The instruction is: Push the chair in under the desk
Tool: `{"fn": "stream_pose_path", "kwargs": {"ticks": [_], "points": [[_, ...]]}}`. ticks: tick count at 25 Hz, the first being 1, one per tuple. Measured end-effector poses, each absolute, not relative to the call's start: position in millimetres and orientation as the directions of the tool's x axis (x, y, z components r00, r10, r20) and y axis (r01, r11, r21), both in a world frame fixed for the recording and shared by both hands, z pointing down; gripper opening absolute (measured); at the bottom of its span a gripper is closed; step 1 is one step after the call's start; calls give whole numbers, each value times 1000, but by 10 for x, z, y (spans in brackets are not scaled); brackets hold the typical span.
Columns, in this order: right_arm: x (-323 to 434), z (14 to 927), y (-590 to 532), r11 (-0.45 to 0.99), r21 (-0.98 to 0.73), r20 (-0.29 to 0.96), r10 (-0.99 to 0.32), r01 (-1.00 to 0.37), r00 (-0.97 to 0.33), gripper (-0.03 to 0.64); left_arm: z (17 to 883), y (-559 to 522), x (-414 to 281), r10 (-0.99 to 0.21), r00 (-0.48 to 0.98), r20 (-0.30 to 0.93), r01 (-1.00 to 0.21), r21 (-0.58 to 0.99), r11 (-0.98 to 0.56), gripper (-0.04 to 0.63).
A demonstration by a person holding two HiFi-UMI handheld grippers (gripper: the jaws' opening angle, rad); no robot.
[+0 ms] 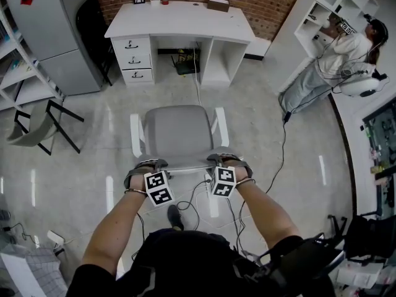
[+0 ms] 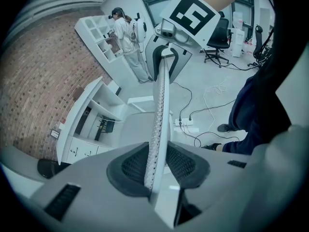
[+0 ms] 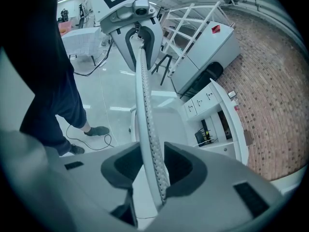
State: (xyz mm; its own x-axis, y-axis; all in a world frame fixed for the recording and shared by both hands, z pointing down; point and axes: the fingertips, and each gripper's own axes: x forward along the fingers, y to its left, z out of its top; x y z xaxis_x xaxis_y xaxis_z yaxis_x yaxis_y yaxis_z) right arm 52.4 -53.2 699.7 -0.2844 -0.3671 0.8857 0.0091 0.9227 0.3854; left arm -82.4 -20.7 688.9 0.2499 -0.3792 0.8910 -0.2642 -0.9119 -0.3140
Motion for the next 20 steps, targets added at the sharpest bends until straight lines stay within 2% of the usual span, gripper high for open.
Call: {"fn": "stream_pose_path", "kwargs": {"ticks": [13,20], "points": [[147,6998,-766,917,394,881,-396,-62,-257,141,6914,-517,-1229,-399,236,886,-233,-347,-908,117],[-26,6973,-880,931,356,898,-363,-77,-250,140,6932,-710,-1408,-414,201,888,-225,-370,-901,123]]}}
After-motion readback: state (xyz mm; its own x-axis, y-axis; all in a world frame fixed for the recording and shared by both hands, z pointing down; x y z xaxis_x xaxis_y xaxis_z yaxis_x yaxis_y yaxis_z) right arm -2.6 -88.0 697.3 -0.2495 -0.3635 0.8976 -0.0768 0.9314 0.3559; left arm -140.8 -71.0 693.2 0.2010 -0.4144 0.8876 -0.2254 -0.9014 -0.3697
